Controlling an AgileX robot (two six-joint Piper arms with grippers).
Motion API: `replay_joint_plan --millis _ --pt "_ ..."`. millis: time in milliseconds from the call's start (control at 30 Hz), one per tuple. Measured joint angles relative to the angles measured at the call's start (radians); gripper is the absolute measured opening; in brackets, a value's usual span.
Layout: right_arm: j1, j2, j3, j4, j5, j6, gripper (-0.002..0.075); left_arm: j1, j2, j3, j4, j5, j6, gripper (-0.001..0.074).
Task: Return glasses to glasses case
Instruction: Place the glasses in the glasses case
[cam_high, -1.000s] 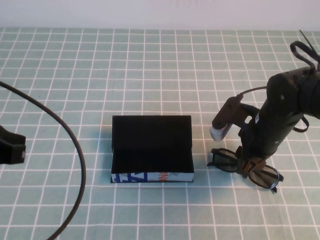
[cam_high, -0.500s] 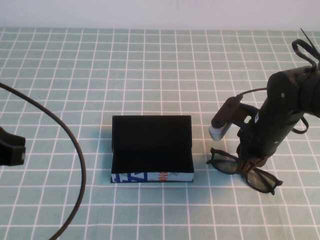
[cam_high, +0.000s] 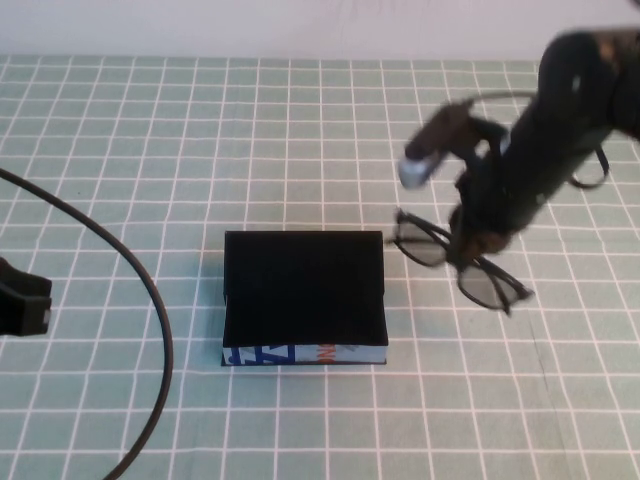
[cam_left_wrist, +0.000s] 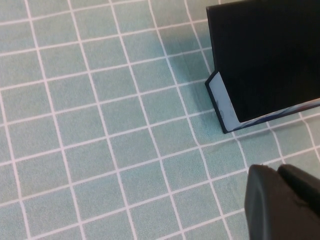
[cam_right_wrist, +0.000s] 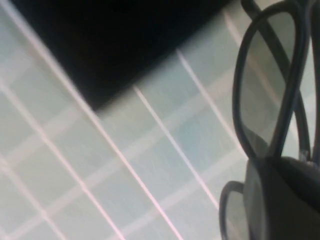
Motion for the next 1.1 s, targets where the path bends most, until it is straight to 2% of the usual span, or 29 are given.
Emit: replay_joint_plan --millis 133,333,600,1100 --pt "0.021 0.0 -0.125 0.128 0.086 -0.095 0.0001 0.0 0.0 0.0 0.0 0.0 0.007 0.0001" --pt "0.115 0.002 -0.256 0.248 0.134 -0.226 0.0001 0.0 0.0 0.0 0.0 0.0 0.036 0.0001" --pt "0.226 0.094 -0.306 0.166 0.14 -0.34 0.0001 0.0 0.0 0.0 0.0 0.0 0.037 0.0001" --pt "0.239 0.259 -0.306 0.141 0.061 -0.399 0.0001 0.0 0.0 0.0 0.002 0.004 0.037 0.0001"
